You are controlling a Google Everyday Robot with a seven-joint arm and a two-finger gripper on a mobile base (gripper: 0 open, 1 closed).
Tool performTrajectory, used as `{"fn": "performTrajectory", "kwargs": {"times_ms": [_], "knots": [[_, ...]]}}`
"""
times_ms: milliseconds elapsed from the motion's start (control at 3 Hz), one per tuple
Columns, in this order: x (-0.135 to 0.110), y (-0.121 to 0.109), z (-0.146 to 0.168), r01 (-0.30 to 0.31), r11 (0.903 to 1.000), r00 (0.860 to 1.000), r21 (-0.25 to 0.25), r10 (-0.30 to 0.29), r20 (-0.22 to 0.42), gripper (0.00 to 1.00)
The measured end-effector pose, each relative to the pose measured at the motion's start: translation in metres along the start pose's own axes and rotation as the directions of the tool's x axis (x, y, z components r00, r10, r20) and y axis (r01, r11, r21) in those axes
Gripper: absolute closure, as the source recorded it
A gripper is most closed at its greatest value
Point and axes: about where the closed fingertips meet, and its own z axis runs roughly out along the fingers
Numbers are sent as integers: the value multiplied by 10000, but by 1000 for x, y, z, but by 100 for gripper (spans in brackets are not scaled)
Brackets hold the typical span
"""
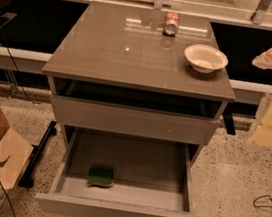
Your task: Pick sponge from middle drawer and place on counter
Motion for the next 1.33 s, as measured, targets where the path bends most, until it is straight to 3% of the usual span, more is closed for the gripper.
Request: {"fn": "performTrajectory", "kwargs": {"times_ms": [333, 667, 1000, 1333], "knots": [[0, 0, 0, 1, 10000, 10000, 0, -1, 1, 0], [-10, 2, 11, 229, 9996, 9986, -159, -221, 482, 0], [-21, 6, 34, 428, 9977, 9873, -528, -342, 1549, 0], [-37, 14, 65, 559, 9940, 9582, -940, -269, 2850, 0]]}}
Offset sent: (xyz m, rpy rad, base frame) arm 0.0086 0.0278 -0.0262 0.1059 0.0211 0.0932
